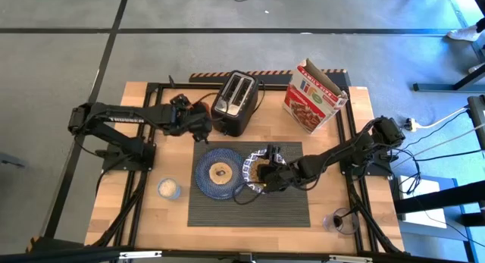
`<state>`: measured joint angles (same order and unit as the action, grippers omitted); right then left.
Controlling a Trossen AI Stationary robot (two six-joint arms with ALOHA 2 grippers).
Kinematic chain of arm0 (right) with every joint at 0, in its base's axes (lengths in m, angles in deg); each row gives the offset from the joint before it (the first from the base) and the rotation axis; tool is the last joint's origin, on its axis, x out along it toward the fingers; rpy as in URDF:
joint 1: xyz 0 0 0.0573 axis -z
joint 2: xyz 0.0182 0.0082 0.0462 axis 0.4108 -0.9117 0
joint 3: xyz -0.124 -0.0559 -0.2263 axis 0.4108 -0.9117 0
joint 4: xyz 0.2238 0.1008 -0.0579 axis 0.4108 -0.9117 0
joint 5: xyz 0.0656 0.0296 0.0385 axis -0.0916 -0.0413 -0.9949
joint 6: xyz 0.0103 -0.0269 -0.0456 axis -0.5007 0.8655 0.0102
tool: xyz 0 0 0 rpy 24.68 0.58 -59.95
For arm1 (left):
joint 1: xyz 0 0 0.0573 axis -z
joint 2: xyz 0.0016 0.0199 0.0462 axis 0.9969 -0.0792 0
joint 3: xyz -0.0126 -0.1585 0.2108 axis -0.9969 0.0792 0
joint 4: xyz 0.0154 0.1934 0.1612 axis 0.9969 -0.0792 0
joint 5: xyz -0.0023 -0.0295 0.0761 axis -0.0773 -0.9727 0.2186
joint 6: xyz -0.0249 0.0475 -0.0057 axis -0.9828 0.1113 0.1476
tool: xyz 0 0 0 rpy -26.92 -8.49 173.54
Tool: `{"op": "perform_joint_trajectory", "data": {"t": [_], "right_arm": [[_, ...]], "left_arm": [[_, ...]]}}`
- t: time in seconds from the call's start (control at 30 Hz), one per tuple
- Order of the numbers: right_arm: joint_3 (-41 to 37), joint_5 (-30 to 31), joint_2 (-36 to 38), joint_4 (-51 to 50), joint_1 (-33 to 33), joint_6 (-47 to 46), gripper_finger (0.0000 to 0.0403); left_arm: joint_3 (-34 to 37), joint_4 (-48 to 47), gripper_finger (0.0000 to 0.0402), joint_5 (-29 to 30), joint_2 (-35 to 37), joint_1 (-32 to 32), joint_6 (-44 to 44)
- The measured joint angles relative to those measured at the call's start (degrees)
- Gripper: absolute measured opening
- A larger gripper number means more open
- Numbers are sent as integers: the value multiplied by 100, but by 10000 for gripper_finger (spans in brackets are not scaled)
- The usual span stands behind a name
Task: Arrange a breakfast setting
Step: Put the apple on the placemat in between the blue plate and the blue patterned bowl from the orange bin
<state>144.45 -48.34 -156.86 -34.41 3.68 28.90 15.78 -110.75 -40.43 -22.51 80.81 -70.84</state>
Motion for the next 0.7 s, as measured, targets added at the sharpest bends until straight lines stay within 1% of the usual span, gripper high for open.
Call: {"op": "perform_joint_trajectory", "data": {"t": [0.07, 0.13, 0.23, 0.3, 0.43, 0.5, 0.6, 0.7], "right_arm": [[0, -58, 0, 2, -10, -60, 255], [0, -79, 0, -33, -9, -123, 255], [0, -176, 0, -37, -7, -174, 255], [0, -270, 0, -39, -7, -191, 255], [0, -308, -2, -62, -7, -284, 255], [0, -308, -2, -87, -7, -306, 255], [0, -299, -4, -68, -7, -312, 255], [0, -240, -7, -44, -2, -312, 255]], "left_arm": [[77, 138, 393, -81, 7, -172, 305], [353, 485, 390, -332, 47, -469, 709], [765, 1162, 390, -1199, 162, -1116, 1037], [1018, 1422, 392, -1564, 203, -1496, 1045], [1306, 1860, 392, -1700, 235, -2052, 898], [1417, 2024, 392, -1890, 236, -2262, 839], [1543, 2394, 392, -2124, 236, -2368, 759], [1575, 2538, 392, -2213, 236, -2373, 719]]}}
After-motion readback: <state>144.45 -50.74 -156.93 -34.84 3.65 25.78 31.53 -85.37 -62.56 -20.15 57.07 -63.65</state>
